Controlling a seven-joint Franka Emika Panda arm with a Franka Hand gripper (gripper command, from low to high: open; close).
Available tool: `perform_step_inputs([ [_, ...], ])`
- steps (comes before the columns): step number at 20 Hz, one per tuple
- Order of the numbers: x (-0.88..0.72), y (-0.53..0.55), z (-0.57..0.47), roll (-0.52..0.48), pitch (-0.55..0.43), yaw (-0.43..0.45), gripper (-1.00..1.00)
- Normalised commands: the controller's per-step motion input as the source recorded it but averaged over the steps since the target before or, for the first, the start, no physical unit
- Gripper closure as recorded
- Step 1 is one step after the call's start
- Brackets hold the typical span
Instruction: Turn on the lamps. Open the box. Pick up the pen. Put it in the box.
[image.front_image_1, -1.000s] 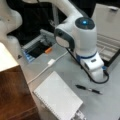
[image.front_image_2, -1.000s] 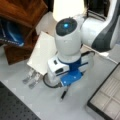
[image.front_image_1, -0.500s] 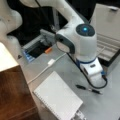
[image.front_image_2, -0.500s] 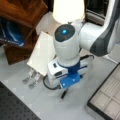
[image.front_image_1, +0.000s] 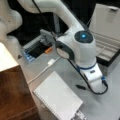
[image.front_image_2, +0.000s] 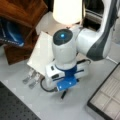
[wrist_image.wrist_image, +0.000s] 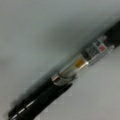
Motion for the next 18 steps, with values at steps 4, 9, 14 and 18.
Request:
perform_step_inputs([
  [4, 0.26, -0.06, -0.05, -0.093, -0.028, 0.078, -1.00],
  [9, 0.22, -0.01, -0.04, -0.109, -0.023, 0.062, -1.00],
  [14, 0.16, 0.02, -0.08, -0.119, -0.036, 0.026, -1.00],
  [18, 0.15, 0.01, -0.11, -0.127, -0.046, 0.059, -1.00],
])
